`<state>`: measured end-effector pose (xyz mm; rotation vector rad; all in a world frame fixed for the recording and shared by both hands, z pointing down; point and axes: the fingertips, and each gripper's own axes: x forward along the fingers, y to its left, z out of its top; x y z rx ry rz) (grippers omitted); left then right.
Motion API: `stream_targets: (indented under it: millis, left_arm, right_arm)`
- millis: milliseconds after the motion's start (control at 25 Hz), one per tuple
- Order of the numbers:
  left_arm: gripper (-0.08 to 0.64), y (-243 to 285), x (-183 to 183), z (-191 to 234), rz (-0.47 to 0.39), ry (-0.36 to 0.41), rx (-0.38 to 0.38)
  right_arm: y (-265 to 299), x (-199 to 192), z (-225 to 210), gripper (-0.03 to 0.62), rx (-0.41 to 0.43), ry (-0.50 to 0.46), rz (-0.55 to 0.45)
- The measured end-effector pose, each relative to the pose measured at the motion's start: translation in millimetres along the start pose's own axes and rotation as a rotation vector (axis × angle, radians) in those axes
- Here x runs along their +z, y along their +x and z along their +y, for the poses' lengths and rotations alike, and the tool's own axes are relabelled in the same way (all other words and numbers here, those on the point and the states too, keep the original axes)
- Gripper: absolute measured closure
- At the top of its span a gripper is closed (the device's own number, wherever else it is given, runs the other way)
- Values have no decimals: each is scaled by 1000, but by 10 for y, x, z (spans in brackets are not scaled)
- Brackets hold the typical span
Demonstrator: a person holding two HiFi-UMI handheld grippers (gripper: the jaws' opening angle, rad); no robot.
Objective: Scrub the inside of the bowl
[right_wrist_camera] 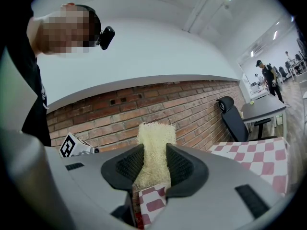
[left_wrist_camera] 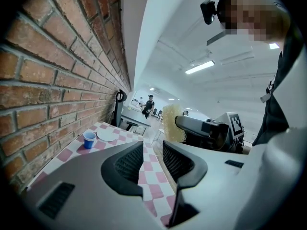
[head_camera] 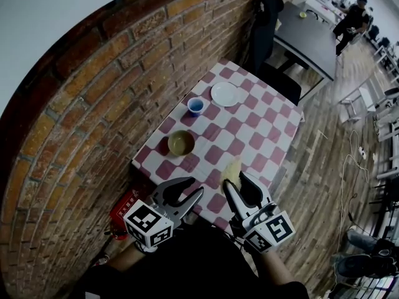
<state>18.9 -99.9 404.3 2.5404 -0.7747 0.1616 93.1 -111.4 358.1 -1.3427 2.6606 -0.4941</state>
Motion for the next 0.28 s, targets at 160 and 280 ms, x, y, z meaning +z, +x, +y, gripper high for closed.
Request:
stream_targets:
  millis: [160, 280]
  left_arm:
    - [424, -26, -5, 18, -3, 20, -3]
    - [425, -53, 8, 18, -5, 14, -2]
  right_arm:
    - [0, -6, 15, 437, -4, -1, -2]
    - [4, -15, 41, 437, -7, 1, 2]
